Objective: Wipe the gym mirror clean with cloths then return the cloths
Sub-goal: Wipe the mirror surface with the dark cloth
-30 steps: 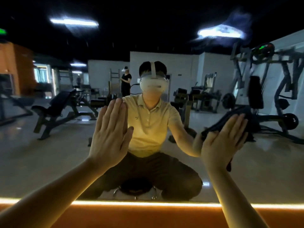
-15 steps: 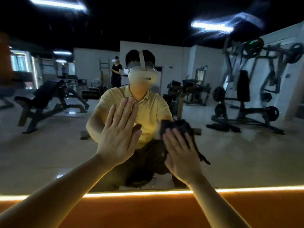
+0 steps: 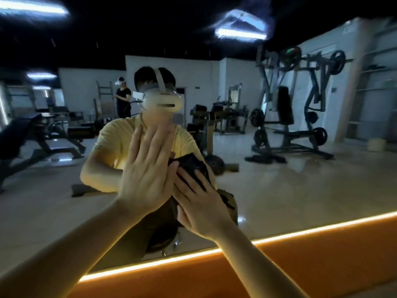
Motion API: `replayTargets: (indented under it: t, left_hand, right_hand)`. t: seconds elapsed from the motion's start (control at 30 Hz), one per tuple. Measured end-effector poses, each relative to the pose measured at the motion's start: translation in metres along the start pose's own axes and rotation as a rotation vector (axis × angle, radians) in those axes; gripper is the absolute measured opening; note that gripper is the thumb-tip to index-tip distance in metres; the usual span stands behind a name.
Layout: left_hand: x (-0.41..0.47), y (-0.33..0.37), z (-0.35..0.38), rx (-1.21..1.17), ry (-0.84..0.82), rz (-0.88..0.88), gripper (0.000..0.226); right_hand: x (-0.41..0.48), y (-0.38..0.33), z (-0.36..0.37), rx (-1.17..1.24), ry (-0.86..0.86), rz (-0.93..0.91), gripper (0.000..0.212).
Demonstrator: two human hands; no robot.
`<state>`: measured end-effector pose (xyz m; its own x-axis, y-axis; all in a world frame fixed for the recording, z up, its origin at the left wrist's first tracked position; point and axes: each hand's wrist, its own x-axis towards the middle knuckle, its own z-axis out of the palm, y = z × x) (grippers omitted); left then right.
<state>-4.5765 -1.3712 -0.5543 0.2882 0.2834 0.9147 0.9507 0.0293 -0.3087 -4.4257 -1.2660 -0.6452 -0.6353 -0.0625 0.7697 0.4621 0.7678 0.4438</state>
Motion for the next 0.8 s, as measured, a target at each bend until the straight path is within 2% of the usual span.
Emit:
replayTargets:
  t: [0.07,0.17,0.23,0.27,0.3,0.33,0.4,0.47,0.53,0.6,0.63,0.7,0.8]
  left_hand:
    - [0.018,0.009,0.014,0.050,-0.011,-0.029,0.073]
    - [0.025,0.017,0.031,0.150,-0.057,-0.090,0.085]
    - [0.023,0.018,0.036,0.213,-0.067,-0.082,0.090]
    - [0.023,0.017,0.037,0.227,-0.068,-0.079,0.091]
    - [0.023,0.017,0.037,0.234,-0.069,-0.083,0.091]
    - [0.024,0.018,0.036,0.236,-0.072,-0.093,0.091]
    - [0.023,0.022,0.032,0.224,-0.082,-0.109,0.088]
    - [0.026,0.026,0.022,0.196,-0.073,-0.115,0.082]
    - [0.033,0.029,0.011,0.172,-0.032,-0.132,0.072]
    - [0.047,0.030,0.004,0.156,-0.002,-0.114,0.068]
    - [0.058,0.030,0.004,0.150,-0.002,-0.084,0.069]
    - [0.085,0.028,0.007,0.190,-0.009,-0.050,0.074]
    - [0.128,0.022,0.014,0.284,-0.022,-0.130,0.085]
  right_hand:
    - [-0.034,0.051,-0.015,-0.077,-0.009,0.149,0.072]
    - [-0.080,0.149,-0.046,-0.122,0.103,0.700,0.070]
    - [-0.084,0.203,-0.066,-0.023,0.202,1.117,0.071]
    - [-0.075,0.216,-0.072,0.025,0.232,1.237,0.073]
    - [-0.060,0.216,-0.075,0.040,0.264,1.269,0.074]
    - [-0.041,0.206,-0.074,0.023,0.290,1.230,0.074]
    - [-0.001,0.166,-0.065,-0.039,0.308,1.029,0.074]
    - [0.037,0.119,-0.051,-0.052,0.297,0.718,0.077]
    - [0.060,0.086,-0.044,-0.035,0.202,0.346,0.076]
    - [0.065,0.094,-0.047,-0.063,0.131,0.020,0.071]
    - [0.062,0.114,-0.051,-0.100,0.116,-0.066,0.070]
    - [0.050,0.169,-0.065,-0.170,0.129,-0.052,0.070]
    - [0.037,0.261,-0.098,-0.244,0.202,0.260,0.069]
